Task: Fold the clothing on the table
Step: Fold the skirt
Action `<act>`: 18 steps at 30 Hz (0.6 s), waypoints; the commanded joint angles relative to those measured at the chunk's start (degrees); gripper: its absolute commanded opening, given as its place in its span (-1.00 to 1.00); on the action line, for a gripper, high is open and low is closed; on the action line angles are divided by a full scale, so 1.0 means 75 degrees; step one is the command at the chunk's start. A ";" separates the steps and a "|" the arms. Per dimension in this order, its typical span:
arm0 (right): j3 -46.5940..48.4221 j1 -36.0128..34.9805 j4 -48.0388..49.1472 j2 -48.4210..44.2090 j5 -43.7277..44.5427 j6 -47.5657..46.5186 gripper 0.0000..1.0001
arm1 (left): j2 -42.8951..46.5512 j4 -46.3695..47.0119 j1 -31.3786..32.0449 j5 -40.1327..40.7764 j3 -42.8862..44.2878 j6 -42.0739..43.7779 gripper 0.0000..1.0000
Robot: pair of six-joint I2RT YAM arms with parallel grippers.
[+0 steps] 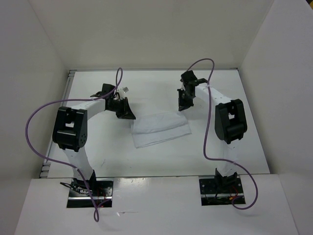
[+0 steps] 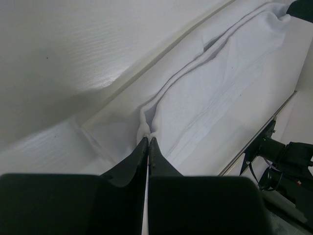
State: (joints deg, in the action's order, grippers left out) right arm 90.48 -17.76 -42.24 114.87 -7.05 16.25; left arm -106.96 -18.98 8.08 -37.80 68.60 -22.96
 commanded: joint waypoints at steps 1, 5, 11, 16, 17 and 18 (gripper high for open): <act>-0.0005 -0.0186 0.0253 -0.0187 -0.0232 -0.0198 -0.99 | 0.0315 0.0503 0.0095 -0.0093 -0.0053 -0.0207 -1.00; -0.0016 -0.0421 0.0253 -0.0643 0.0095 -0.0268 -1.00 | 0.0889 0.0785 0.0165 0.0364 -0.0252 -0.0208 -1.00; -0.0344 -0.0492 0.0183 -0.1580 0.0236 -0.0268 -1.00 | 0.1908 0.1311 0.0236 0.0271 -0.0485 -0.0126 -1.00; -0.0812 -0.0562 -0.0133 -0.2190 0.0400 -0.0198 -1.00 | 0.2799 0.1032 0.0399 0.0131 -0.0603 0.0365 -1.00; -0.0814 -0.0562 -0.0134 -0.2260 0.0401 -0.0117 -1.00 | 0.2893 0.0787 0.0400 0.0130 -0.0603 0.0436 -1.00; -0.0930 -0.0562 -0.0238 -0.2331 0.0470 -0.0116 -1.00 | 0.2894 0.0646 0.0400 0.0049 -0.0603 0.0610 -1.00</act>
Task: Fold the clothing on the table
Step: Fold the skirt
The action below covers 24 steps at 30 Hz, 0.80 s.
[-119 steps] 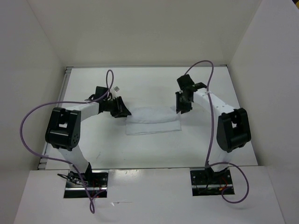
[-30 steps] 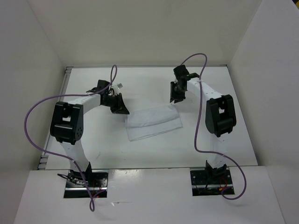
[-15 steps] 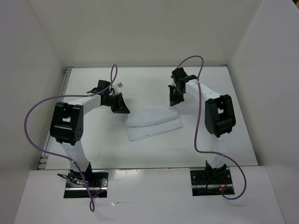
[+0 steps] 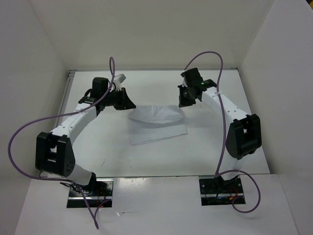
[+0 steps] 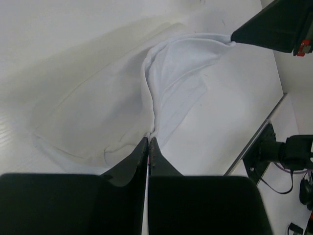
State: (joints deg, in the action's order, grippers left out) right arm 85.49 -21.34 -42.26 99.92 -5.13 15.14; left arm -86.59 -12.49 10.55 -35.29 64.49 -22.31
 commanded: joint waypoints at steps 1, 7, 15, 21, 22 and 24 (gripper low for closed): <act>-0.0336 -0.0084 -0.0364 -0.0408 0.0215 0.0114 -1.00 | 0.0247 -0.0488 0.0070 -0.0450 -0.0125 0.0618 -1.00; -0.0957 -0.0084 -0.0856 -0.0865 0.0355 0.0372 -1.00 | 0.0494 -0.1602 0.0327 -0.0230 -0.0477 0.1239 -0.92; -0.1718 -0.0165 -0.1560 -0.1380 0.0577 0.0806 -1.00 | 0.0213 -0.2752 0.0573 0.0837 -0.0652 0.1392 -0.70; -0.2152 -0.0552 -0.2321 -0.1755 0.0719 0.1391 -0.96 | 0.0365 -0.3430 0.1112 0.1201 -0.0724 0.1462 -0.30; -0.2153 -0.0622 -0.2404 -0.1837 0.0719 0.1485 -0.77 | 0.0435 -0.3548 0.1241 0.1201 -0.0724 0.1462 -0.26; -0.2223 -0.0623 -0.2649 -0.2129 0.0626 0.1742 -0.63 | 0.0435 -0.3865 0.1557 0.1201 -0.0467 0.1462 -0.24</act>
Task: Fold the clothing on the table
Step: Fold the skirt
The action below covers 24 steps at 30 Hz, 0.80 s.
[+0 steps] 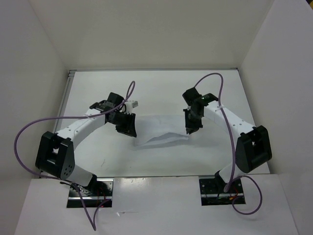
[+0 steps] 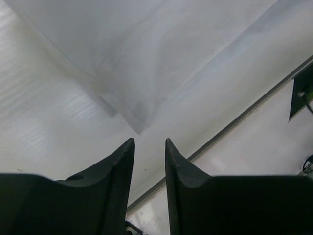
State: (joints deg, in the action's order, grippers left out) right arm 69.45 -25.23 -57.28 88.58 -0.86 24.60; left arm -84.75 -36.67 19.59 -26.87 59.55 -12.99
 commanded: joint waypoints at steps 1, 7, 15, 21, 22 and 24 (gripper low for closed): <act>-0.0084 -0.0255 -0.0753 -0.0711 0.0057 0.0575 -0.58 | 0.0260 -0.0735 0.0422 0.0207 0.0193 0.0221 -0.21; 0.0499 -0.0503 -0.1375 -0.1123 0.0675 0.1044 -0.44 | 0.0355 -0.0772 0.0516 0.0606 0.0730 0.0057 -0.16; 0.1450 -0.0503 0.0133 0.1032 0.1474 0.0705 -0.25 | -0.1917 0.0096 0.0516 0.0735 0.2675 -0.0294 -0.06; 0.1919 -0.0339 0.0594 0.2263 0.1931 0.0517 -0.23 | -0.2597 0.0564 0.0236 0.1145 0.2595 -0.0376 -0.04; 0.1920 -0.0223 0.0710 0.2380 0.1932 0.0517 -0.23 | -0.2598 0.0564 0.0235 0.1250 0.2514 -0.0377 -0.04; 0.1920 -0.0024 0.0711 0.2650 0.2095 0.0517 -0.19 | -0.2773 0.0646 0.0165 0.1427 0.2443 -0.0377 -0.04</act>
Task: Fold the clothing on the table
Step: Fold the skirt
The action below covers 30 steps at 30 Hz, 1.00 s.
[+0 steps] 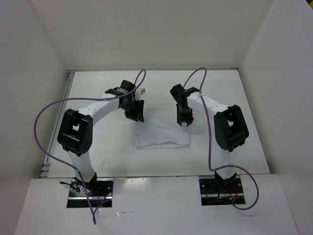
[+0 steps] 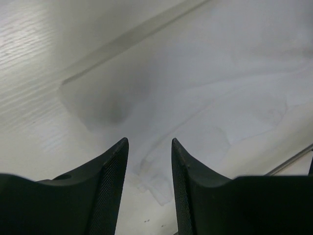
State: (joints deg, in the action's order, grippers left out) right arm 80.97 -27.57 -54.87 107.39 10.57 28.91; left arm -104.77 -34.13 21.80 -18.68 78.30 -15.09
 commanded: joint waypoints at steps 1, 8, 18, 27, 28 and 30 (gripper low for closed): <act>0.0384 0.0290 0.0460 0.0142 0.0571 -0.0057 -0.16 | -0.0186 0.0308 -0.0130 0.0334 -0.0058 -0.0097 -0.04; -0.0260 0.1028 0.1174 0.0399 0.0197 -0.0209 -0.07 | -0.0269 0.0390 -0.0130 0.0404 -0.0725 -0.0027 -0.04; -0.0343 0.1122 0.1691 0.0552 -0.0810 -0.0432 -0.05 | -0.0655 0.0531 -0.0130 0.0404 -0.1241 0.0043 -0.04; 0.0347 0.1122 0.1691 0.0364 -0.0543 -0.0503 -0.20 | -0.0656 0.0461 -0.0281 0.0674 -0.0433 -0.0027 -0.01; 0.0349 0.1122 0.1691 0.0469 -0.0542 -0.0503 -0.26 | -0.0656 0.0461 -0.0352 0.0674 -0.0282 -0.0096 -0.01; 0.0466 0.1122 0.1621 0.0552 -0.0472 -0.0503 -0.43 | -0.0656 0.0461 -0.0352 0.0674 -0.0140 -0.0178 -0.01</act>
State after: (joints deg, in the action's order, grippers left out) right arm 81.30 -18.76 -44.07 112.09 5.74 25.39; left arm -109.36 -31.59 20.01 -14.76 74.28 -15.40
